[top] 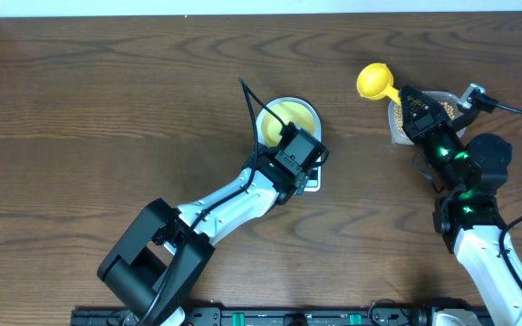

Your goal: Scoop item into bowl and weigh 50g on scale

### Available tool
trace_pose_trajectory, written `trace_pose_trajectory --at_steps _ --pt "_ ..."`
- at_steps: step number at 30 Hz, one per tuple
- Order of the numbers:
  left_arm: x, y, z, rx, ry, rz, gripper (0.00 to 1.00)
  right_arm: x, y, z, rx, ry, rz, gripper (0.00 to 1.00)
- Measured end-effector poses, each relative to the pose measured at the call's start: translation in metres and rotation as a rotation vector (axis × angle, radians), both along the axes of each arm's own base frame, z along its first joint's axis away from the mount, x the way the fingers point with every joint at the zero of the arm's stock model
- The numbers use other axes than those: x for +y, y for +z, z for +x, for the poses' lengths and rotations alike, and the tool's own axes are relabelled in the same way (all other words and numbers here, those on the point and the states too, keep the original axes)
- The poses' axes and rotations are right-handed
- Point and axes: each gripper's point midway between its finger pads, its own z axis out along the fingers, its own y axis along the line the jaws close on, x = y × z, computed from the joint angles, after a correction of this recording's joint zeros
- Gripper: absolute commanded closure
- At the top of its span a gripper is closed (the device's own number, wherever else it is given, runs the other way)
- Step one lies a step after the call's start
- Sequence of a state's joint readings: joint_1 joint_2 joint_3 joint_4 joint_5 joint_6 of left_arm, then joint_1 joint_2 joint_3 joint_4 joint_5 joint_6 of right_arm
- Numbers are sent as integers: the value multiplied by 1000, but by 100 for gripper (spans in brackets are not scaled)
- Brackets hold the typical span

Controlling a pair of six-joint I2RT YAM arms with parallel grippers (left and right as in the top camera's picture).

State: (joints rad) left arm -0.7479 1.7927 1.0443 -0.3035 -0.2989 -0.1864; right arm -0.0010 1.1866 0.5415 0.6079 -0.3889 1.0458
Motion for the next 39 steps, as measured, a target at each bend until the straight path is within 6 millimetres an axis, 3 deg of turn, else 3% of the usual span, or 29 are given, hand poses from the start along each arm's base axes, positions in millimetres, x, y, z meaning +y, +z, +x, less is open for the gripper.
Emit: trace_pose_trajectory --at_steps 39 --pt "5 -5 -1 5 8 5 12 0 0 0 0 0 0 99"
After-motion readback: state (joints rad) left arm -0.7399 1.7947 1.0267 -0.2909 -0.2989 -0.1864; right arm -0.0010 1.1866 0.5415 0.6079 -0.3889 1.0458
